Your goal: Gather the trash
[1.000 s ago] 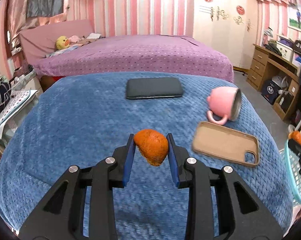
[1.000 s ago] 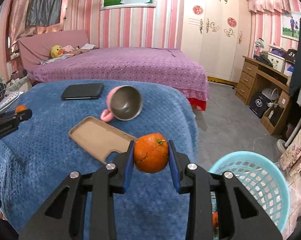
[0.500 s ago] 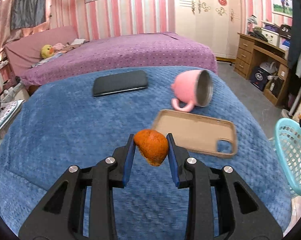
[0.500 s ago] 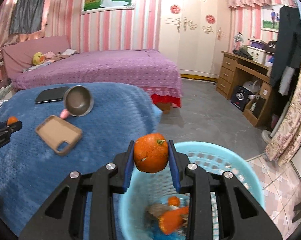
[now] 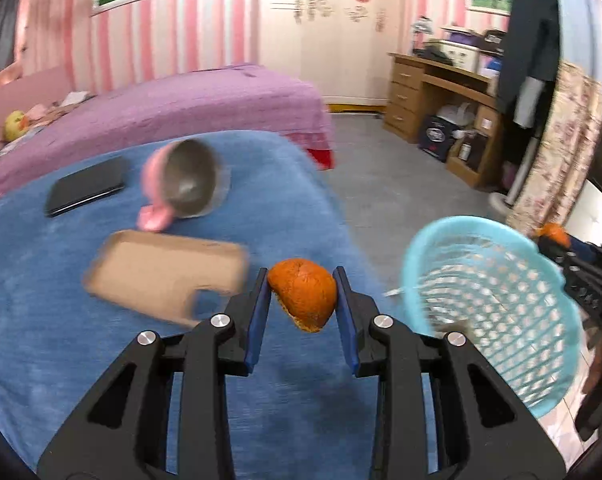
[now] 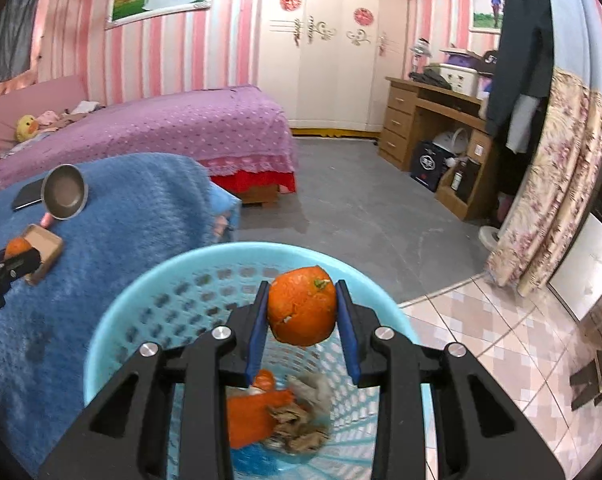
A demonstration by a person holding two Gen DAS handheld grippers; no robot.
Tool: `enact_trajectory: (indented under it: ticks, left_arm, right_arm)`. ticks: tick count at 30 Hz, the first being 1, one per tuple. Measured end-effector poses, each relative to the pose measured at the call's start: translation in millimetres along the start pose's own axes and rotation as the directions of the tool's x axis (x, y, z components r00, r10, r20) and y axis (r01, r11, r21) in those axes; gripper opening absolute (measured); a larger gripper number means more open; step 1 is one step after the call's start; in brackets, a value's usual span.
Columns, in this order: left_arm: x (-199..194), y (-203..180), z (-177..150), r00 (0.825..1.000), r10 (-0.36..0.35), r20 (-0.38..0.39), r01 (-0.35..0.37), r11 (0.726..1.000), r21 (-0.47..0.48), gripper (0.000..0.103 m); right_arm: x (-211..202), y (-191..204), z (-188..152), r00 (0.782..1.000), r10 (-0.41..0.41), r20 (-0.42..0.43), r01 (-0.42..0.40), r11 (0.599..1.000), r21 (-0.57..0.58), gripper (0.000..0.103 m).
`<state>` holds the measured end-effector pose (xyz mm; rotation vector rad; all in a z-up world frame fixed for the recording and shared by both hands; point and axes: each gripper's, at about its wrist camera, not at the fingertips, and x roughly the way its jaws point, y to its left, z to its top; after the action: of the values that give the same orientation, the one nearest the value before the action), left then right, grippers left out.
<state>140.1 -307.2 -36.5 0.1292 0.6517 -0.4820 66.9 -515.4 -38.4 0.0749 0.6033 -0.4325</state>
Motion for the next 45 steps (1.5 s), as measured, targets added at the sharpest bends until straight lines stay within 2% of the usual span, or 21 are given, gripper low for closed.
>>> enact_trajectory:
  ticks: [3, 6, 12, 13, 15, 16, 17, 19, 21, 22, 23, 24, 26, 27, 29, 32, 37, 39, 45]
  left_arm:
    - [6, -33, 0, 1.0, -0.02, 0.009, 0.019, 0.999, 0.04, 0.03]
    - [14, -56, 3, 0.998, -0.063, 0.001, 0.063, 0.997, 0.036, 0.031]
    - [24, -79, 9, 0.997, -0.073, 0.004, 0.073, 0.997, 0.041, 0.032]
    - [25, -80, 9, 0.997, -0.071, 0.006, 0.07, 0.997, 0.039, 0.036]
    - [25, -80, 11, 0.997, -0.075, 0.01, 0.075, 0.996, 0.038, 0.051]
    - [25, -82, 12, 0.997, -0.073, 0.013, 0.072, 0.997, 0.041, 0.065]
    - [23, -80, 13, 0.998, -0.061, 0.024, 0.06, 0.997, 0.041, 0.075]
    - [19, -73, 15, 0.998, -0.04, 0.044, 0.039, 0.999, 0.032, 0.083]
    - [16, -62, 16, 0.999, -0.032, 0.043, 0.031, 0.999, 0.017, 0.087]
    - [14, -55, 16, 0.999, -0.027, 0.038, 0.026, 1.0, 0.008, 0.088]
    - [12, -51, 17, 0.999, -0.019, 0.039, 0.019, 1.0, 0.003, 0.089]
    - [8, -44, 17, 0.999, -0.004, 0.044, 0.004, 1.0, -0.004, 0.09]
    - [-2, -32, 16, 0.998, 0.021, 0.059, -0.02, 1.0, -0.016, 0.094]
    - [-8, -25, 16, 0.997, 0.035, 0.069, -0.034, 0.999, -0.024, 0.094]
    - [-22, -11, 16, 0.995, 0.055, 0.083, -0.052, 0.998, -0.037, 0.096]
    - [-46, 11, 15, 0.992, 0.079, 0.103, -0.073, 0.996, -0.061, 0.097]
    - [-92, 42, 8, 0.984, 0.12, 0.133, -0.111, 0.991, -0.071, 0.097]
    - [-111, 51, 3, 0.979, 0.148, 0.143, -0.139, 0.988, -0.071, 0.097]
    - [-151, 69, -24, 0.973, 0.169, 0.156, -0.159, 0.985, -0.071, 0.098]
  right_arm:
    - [4, -13, -3, 1.0, -0.012, -0.015, 0.013, 1.0, 0.017, 0.032]
    - [9, -26, -6, 0.999, -0.019, -0.03, 0.02, 0.999, 0.041, 0.032]
    - [12, -36, -8, 0.999, -0.018, -0.032, 0.02, 0.997, 0.071, 0.032]
    - [13, -36, -9, 0.999, -0.017, -0.032, 0.019, 0.997, 0.071, 0.032]
    - [13, -37, -9, 0.999, -0.009, -0.032, 0.011, 0.997, 0.076, 0.032]
    - [15, -37, -9, 0.999, -0.005, -0.033, 0.008, 0.997, 0.078, 0.032]
    - [16, -36, -10, 0.999, -0.002, -0.036, 0.004, 0.997, 0.08, 0.033]
    - [17, -34, -11, 0.999, 0.006, -0.041, -0.003, 0.997, 0.082, 0.033]
    - [18, -31, -11, 0.999, 0.002, -0.048, 0.002, 0.997, 0.081, 0.048]
    - [17, -30, -11, 0.999, 0.0, -0.045, 0.003, 0.996, 0.084, 0.072]
    - [16, -29, -11, 0.999, 0.005, -0.037, -0.001, 0.996, 0.089, 0.083]
    - [14, -28, -9, 1.0, 0.013, -0.027, -0.01, 0.996, 0.094, 0.084]
    - [8, -22, -7, 1.0, 0.006, -0.016, -0.005, 0.996, 0.086, 0.095]
    - [4, -18, -5, 1.0, -0.009, -0.006, 0.009, 0.997, 0.078, 0.098]
    - [-2, -12, -1, 1.0, -0.021, 0.006, 0.021, 0.998, 0.066, 0.098]
    - [-15, -2, 8, 1.0, 0.009, 0.017, -0.01, 0.997, 0.072, 0.098]
    - [-60, 17, 28, 0.994, 0.055, 0.093, -0.064, 0.993, 0.096, 0.098]
    - [-76, 28, 27, 0.991, 0.075, 0.107, -0.085, 0.992, 0.093, 0.098]
    - [-113, 68, 2, 0.991, 0.097, 0.094, -0.104, 0.992, 0.07, 0.098]
